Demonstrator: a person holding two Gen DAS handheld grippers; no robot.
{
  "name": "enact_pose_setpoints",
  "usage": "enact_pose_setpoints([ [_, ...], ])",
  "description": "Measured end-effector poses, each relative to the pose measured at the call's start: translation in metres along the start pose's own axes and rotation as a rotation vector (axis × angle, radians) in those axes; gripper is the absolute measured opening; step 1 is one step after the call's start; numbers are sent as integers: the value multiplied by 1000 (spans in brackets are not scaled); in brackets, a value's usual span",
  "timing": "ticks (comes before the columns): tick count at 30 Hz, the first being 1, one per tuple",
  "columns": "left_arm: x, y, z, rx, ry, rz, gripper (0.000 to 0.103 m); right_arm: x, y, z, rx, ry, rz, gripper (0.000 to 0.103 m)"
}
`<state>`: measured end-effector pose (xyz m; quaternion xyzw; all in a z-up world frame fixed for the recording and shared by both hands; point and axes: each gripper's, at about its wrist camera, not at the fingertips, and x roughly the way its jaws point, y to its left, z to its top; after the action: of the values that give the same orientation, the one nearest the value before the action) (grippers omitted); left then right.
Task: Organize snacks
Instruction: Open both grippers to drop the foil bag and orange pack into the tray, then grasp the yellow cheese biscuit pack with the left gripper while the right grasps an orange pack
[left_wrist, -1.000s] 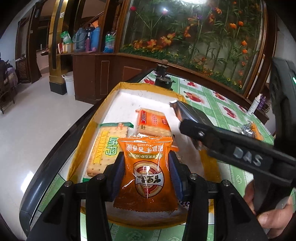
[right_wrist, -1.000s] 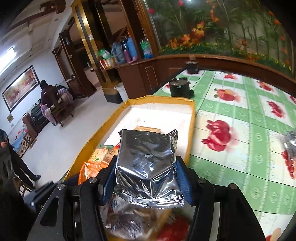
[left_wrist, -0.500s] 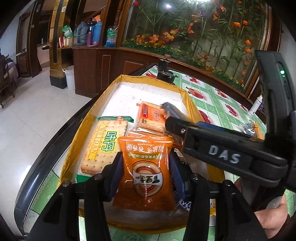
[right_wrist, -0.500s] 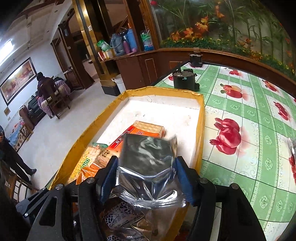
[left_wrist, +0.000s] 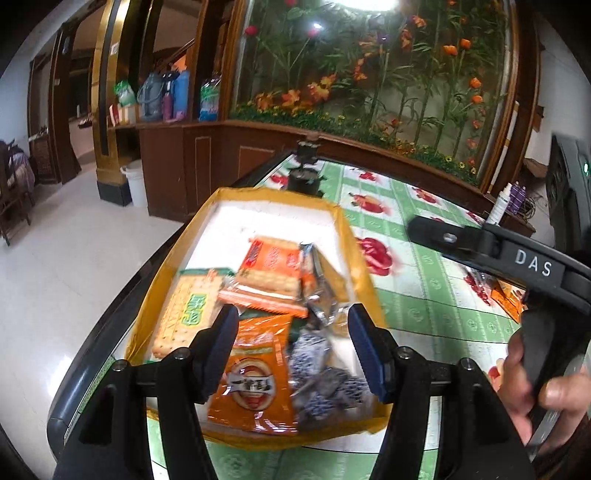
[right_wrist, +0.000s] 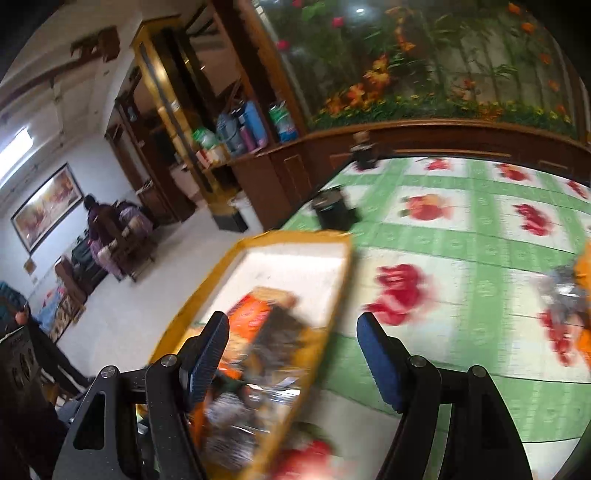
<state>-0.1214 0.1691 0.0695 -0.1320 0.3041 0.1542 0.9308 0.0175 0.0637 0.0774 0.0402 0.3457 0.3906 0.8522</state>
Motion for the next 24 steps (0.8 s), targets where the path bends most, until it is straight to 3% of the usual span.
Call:
enact_pose_setpoints([
  [5, -6, -33, 4, 49, -12, -40, 61, -42, -80, 2, 92, -47, -109, 76],
  [9, 0, -84, 3, 133, 15, -142, 62, -70, -159, 7, 222, -74, -222, 76],
  [11, 10, -114, -1, 174, 66, -227, 63, -80, -198, 13, 285, -83, -282, 76],
  [15, 19, -158, -16, 260, 108, -284, 63, -82, -264, 31, 369, -65, -379, 79],
  [19, 26, -176, -28, 307, 131, -296, 63, -67, -306, 29, 457, -42, -326, 79],
  [24, 35, -169, -25, 279, 150, -271, 63, -49, -262, 27, 312, 100, -130, 81],
])
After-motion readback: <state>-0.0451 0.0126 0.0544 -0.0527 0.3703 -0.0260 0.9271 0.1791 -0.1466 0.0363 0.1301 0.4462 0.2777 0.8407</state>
